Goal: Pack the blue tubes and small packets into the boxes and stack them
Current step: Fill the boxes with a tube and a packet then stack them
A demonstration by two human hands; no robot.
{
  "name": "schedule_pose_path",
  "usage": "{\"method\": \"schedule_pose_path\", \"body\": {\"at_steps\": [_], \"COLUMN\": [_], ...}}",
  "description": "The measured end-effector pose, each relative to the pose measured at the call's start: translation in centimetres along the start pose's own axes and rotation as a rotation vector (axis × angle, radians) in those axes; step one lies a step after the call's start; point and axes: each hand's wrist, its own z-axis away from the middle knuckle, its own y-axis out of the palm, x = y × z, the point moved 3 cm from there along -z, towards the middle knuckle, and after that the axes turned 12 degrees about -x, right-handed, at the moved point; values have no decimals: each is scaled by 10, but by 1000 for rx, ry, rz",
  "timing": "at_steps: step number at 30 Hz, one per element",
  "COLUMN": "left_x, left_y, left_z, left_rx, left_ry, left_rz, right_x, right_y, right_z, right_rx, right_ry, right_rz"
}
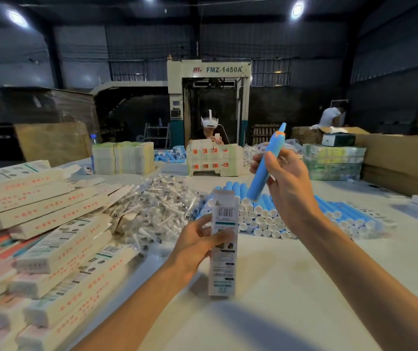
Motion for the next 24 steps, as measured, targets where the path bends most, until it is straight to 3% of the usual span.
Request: {"method": "schedule_pose_path", "body": {"at_steps": [10, 14, 19, 24], "left_x": [-2, 2, 5, 9], "left_y": [4, 2, 6, 9], "left_z": [2, -1, 0, 1], "left_rx": [37, 22, 66, 55], "left_ry": [77, 91, 107, 170], "left_rz": [-35, -20, 11, -16], "right_x": [-38, -38, -29, -34], "right_y": [17, 18, 26, 29], "right_z": [3, -7, -13, -3], "right_rx": [-45, 67, 347, 369], "right_ry": [152, 79, 8, -19], "right_rz": [62, 280, 557, 759]}}
